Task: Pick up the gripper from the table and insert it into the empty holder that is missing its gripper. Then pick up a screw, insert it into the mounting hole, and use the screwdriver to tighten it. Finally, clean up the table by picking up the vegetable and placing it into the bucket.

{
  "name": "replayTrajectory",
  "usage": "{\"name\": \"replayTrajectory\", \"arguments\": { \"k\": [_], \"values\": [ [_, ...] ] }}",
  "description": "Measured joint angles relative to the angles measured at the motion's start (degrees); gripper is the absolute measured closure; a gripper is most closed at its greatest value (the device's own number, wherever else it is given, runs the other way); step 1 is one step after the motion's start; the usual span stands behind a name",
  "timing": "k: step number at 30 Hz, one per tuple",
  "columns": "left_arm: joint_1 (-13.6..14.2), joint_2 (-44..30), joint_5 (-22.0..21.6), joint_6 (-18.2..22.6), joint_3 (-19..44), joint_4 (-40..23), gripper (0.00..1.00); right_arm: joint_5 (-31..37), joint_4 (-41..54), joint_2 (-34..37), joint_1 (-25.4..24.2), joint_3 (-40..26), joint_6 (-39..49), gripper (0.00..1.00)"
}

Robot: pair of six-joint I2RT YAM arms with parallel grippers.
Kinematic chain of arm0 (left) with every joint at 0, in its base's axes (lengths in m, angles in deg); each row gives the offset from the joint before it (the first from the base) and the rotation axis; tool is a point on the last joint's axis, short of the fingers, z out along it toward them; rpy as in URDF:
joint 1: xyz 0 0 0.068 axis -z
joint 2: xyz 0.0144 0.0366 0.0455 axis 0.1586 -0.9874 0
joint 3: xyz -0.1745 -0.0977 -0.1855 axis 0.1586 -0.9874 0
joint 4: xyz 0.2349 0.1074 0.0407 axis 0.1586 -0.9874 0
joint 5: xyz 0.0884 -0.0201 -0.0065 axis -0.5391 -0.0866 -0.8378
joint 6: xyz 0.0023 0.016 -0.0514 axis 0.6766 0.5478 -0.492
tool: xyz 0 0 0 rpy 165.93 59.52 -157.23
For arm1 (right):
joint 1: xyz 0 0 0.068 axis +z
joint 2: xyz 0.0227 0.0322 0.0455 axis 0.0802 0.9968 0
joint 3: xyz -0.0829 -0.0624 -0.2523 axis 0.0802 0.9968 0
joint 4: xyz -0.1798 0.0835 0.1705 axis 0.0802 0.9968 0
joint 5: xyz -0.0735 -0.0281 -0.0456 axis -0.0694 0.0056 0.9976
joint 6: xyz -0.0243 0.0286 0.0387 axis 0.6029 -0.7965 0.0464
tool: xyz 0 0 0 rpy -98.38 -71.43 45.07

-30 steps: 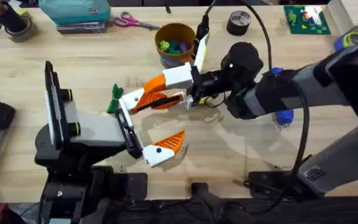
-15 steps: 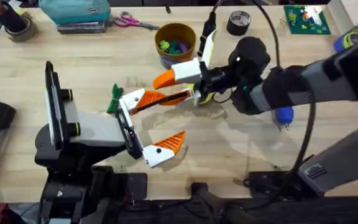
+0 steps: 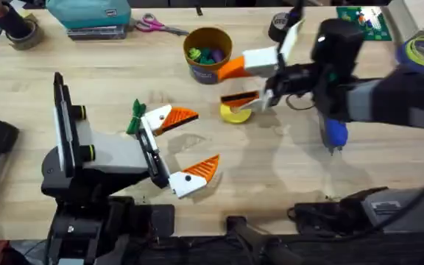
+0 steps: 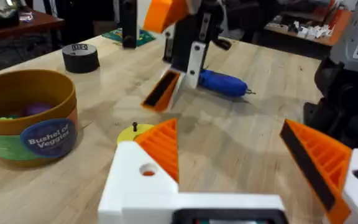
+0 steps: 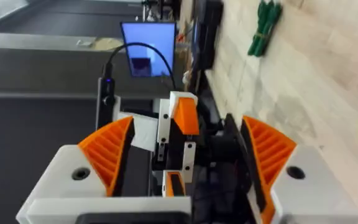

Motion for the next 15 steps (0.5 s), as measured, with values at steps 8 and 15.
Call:
{"name": "replayTrajectory", "arguments": {
  "k": [8, 15],
  "values": [
    [0.0, 0.0, 0.0, 0.0, 0.0, 0.0, 0.015, -0.1, 23.8, -12.4, -8.7, -2.1, 15.3, 0.007],
    [0.0, 0.0, 0.0, 0.0, 0.0, 0.0, 0.016, 2.9, 54.9, -17.9, -11.4, -10.4, 33.6, 0.006]
  ]
}}
